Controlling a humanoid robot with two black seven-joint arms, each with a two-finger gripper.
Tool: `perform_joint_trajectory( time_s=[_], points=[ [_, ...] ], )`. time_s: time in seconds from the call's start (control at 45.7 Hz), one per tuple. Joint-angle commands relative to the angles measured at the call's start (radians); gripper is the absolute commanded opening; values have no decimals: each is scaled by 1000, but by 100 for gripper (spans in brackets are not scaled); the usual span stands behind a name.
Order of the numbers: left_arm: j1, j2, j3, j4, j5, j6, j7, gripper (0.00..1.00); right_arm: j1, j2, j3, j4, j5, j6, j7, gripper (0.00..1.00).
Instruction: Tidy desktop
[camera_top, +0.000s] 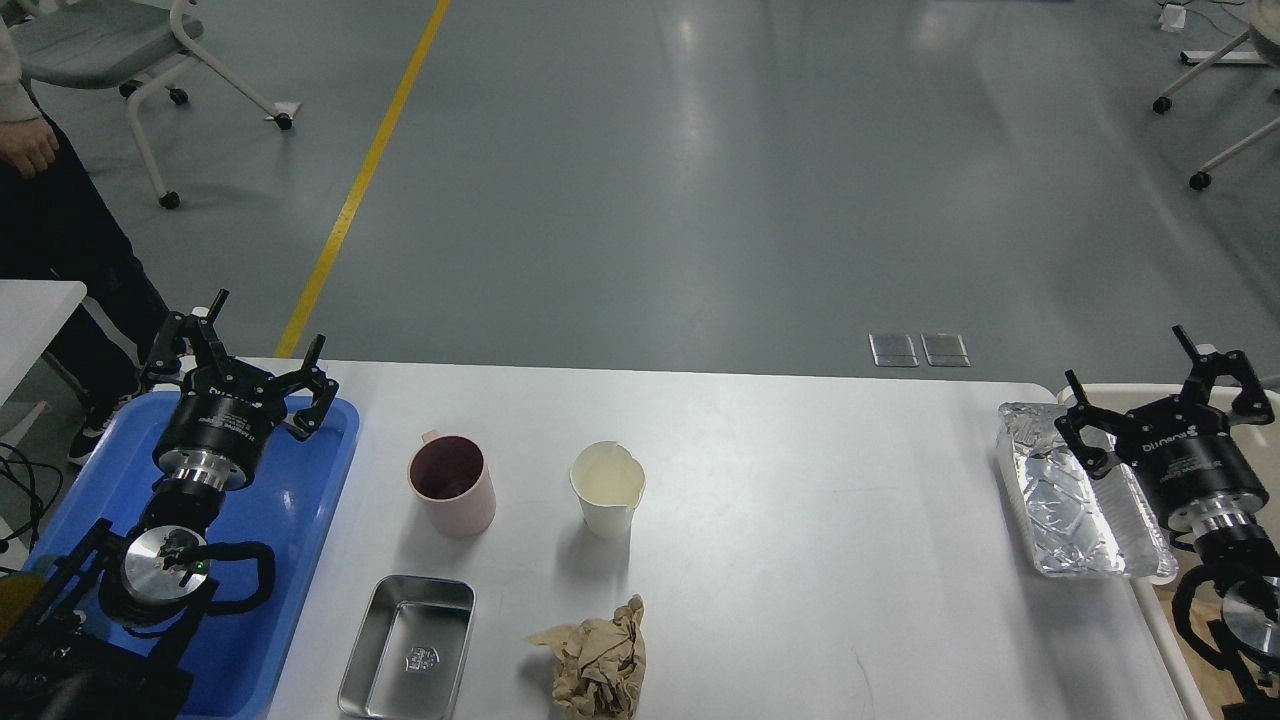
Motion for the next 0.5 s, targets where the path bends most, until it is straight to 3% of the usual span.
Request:
perform_joint_trajectory(
  time_s=[0.0,0.328,0.481],
  points=[
    [2,4,5,0,0,-6,5,96,0,0,0,0,0,2,-2,100],
    [-6,4,0,0,-4,-2,0,96,0,0,0,-1,-2,6,0,100],
    [-10,3,-48,51,-4,-8,-34,96,-6,5,0,2,0,11,0,100]
  ],
)
